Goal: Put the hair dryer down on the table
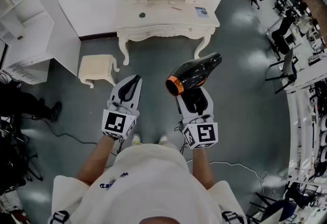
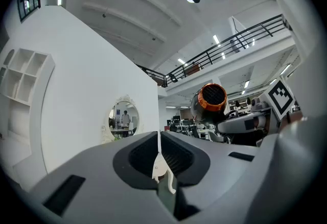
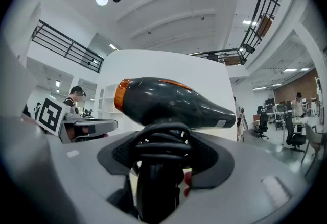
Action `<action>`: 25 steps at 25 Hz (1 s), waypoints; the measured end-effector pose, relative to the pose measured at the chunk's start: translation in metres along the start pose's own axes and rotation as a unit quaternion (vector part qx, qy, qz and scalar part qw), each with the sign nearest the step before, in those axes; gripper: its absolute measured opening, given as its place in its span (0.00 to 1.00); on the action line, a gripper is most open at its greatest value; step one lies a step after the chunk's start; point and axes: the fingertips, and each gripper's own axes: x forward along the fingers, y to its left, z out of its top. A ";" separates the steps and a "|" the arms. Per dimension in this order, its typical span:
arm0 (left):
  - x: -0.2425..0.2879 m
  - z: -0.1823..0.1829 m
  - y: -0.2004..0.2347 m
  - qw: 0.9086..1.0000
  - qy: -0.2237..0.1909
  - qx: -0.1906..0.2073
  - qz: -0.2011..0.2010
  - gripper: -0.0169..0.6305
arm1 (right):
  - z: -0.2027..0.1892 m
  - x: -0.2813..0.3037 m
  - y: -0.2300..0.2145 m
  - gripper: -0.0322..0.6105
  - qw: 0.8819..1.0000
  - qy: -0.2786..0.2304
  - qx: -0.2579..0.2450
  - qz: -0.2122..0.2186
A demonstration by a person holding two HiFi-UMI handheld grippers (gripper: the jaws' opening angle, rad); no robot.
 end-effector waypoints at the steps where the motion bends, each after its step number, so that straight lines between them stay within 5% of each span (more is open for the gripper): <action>1: 0.003 0.004 0.001 1.000 -0.003 0.005 0.000 0.04 | 0.002 0.003 -0.002 0.51 1.000 -0.003 -0.002 0.000; 13: 0.014 -0.008 0.009 1.000 -0.004 0.007 0.008 0.04 | 0.000 0.012 -0.014 0.51 1.000 -0.010 -0.008 -0.007; 25: 0.039 -0.018 -0.014 1.000 0.012 0.008 0.003 0.04 | -0.004 0.001 -0.027 0.51 0.999 -0.001 -0.017 0.031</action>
